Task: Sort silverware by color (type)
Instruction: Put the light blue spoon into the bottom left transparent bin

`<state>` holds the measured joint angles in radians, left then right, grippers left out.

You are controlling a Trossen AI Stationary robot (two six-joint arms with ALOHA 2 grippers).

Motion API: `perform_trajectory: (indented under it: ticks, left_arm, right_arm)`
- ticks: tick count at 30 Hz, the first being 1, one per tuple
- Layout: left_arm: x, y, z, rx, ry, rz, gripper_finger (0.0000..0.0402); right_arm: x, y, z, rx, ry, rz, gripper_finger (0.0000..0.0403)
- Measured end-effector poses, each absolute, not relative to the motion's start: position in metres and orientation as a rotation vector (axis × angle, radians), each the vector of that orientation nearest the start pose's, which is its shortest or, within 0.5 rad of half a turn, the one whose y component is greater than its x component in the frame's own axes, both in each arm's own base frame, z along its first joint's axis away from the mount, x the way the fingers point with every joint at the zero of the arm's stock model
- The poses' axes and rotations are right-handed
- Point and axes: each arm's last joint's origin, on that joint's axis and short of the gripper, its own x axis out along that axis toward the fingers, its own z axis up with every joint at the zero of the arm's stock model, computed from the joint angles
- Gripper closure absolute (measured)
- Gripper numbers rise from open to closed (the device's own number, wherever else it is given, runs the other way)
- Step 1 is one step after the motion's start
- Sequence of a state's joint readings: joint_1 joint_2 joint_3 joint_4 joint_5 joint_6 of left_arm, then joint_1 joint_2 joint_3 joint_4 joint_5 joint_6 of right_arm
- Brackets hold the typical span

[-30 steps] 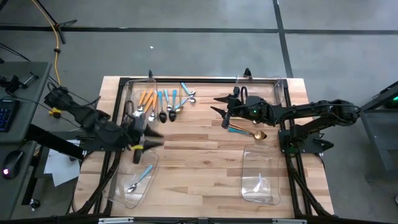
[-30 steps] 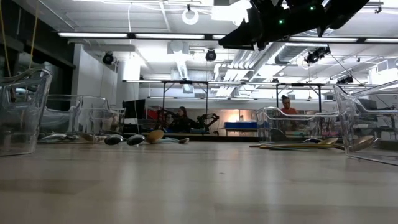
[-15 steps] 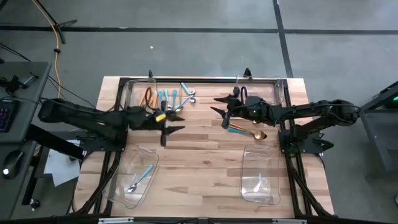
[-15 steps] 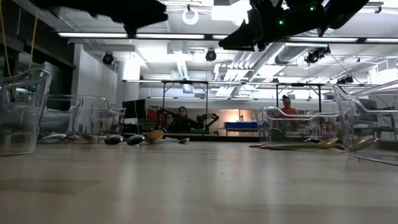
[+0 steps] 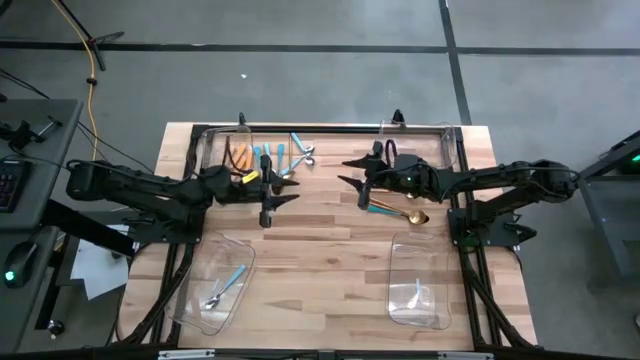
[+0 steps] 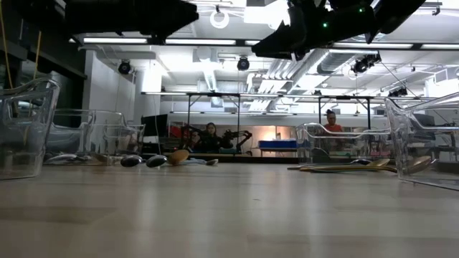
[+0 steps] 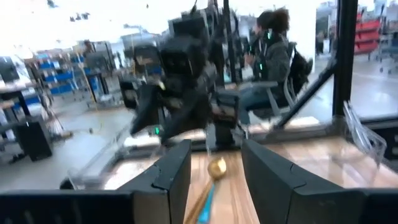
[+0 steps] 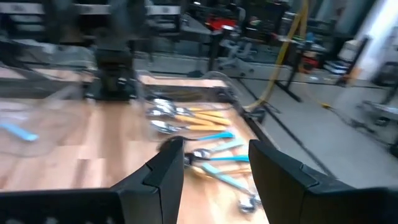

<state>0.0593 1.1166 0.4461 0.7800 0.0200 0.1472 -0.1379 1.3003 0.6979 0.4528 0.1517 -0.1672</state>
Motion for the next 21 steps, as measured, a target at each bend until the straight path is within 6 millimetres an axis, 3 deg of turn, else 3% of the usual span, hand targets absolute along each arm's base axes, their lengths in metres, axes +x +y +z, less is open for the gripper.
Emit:
perform_trajectory:
  ticks: [6, 21]
  left_arm:
    - [0.227, 0.013, 0.255, 0.183, -0.179, 0.058, 0.0269]
    - [0.227, 0.023, 0.250, 0.099, -0.140, 0.096, 0.0269]
  right_arm:
    - [0.279, -0.040, 0.257, -0.128, 0.127, -0.174, 0.0237]
    - [0.279, -0.039, 0.258, -0.085, 0.114, -0.166, 0.0237]
